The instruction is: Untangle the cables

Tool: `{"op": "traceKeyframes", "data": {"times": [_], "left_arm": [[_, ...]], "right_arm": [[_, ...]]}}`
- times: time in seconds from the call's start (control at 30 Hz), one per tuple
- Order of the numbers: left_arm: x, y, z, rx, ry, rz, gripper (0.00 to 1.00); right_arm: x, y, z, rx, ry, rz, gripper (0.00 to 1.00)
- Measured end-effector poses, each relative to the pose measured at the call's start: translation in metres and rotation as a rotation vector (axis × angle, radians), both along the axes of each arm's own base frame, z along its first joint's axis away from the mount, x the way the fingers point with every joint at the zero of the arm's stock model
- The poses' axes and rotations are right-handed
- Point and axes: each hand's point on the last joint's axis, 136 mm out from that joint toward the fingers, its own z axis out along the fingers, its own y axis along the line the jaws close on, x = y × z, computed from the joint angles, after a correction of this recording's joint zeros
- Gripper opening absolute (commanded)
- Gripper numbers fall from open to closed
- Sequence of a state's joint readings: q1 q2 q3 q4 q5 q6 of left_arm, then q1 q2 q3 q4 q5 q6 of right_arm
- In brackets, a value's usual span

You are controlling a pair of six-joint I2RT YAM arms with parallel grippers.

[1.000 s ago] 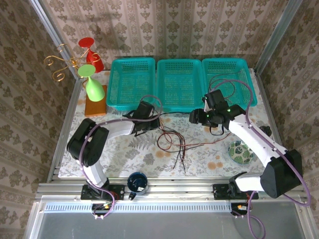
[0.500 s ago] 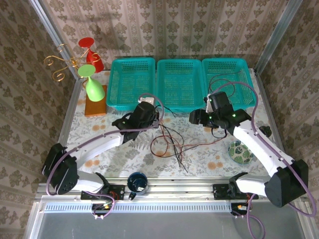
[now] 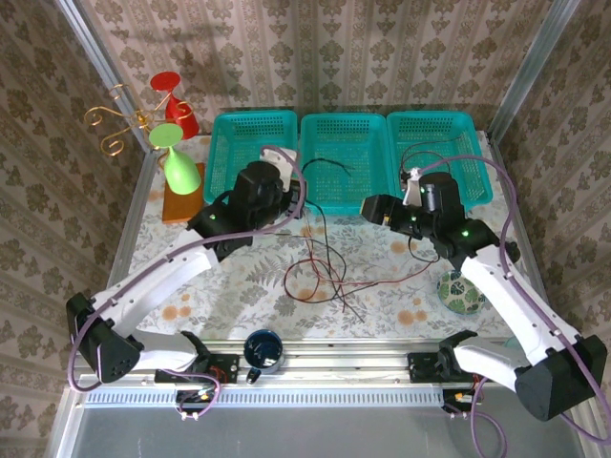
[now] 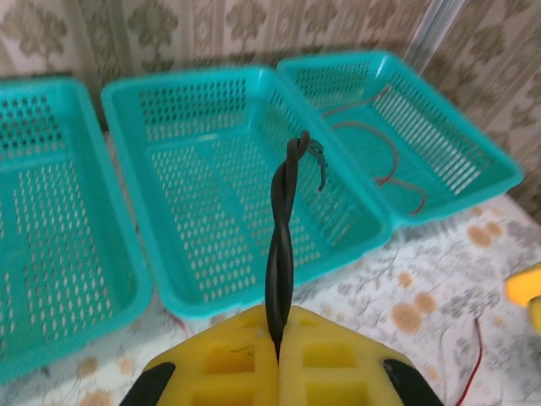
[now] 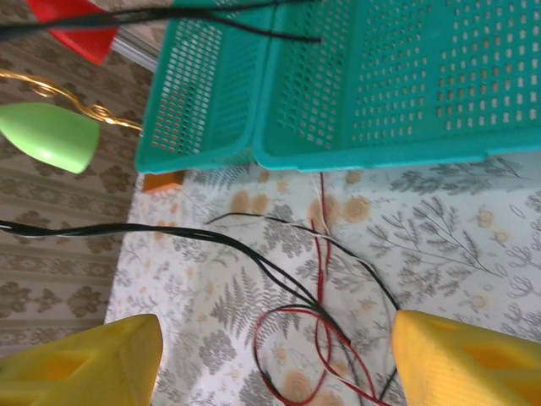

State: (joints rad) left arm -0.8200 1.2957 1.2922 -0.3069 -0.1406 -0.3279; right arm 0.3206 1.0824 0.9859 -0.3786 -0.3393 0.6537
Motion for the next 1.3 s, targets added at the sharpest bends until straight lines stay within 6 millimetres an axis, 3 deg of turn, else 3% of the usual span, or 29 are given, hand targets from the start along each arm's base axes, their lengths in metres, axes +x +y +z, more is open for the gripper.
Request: {"op": "traceKeyframes", "data": {"times": [0.13,0.2,0.47,0.7,0.9,1.03,1.17,1.3], "left_arm": [[0.000,-0.003,0.037,-0.053,-0.062,-0.032,0.00],[-0.001,-0.006,0.047,-0.071,-0.082,-0.048,0.00],[-0.006,-0.010,0.038,-0.076,-0.067,-0.088,0.00],[-0.013,-0.007,0.033,-0.089,-0.055,-0.093,0.00],[-0.017,-0.009,0.051,-0.106,-0.048,-0.120,0.00],[-0.018,-0.012,0.079,-0.131,-0.061,-0.141,0.00],[-0.011,-0.008,0.101,-0.157,-0.054,-0.129,0.00],[-0.004,-0.003,0.109,-0.185,-0.026,-0.117,0.00]], "right_arm": [[0.002,0.002,0.020,0.106,-0.050,-0.007,0.78],[0.004,0.003,0.030,0.193,-0.068,-0.024,0.79],[0.032,0.012,0.053,0.545,-0.053,-0.113,0.82],[0.062,0.023,0.056,0.639,-0.024,-0.113,0.81],[0.056,0.040,0.070,0.400,-0.211,0.078,0.79],[0.039,0.047,0.051,0.223,-0.337,0.203,0.80],[0.007,0.051,0.019,-0.013,-0.477,0.317,0.83],[-0.031,0.058,0.018,-0.305,-0.773,0.428,0.87]]}}
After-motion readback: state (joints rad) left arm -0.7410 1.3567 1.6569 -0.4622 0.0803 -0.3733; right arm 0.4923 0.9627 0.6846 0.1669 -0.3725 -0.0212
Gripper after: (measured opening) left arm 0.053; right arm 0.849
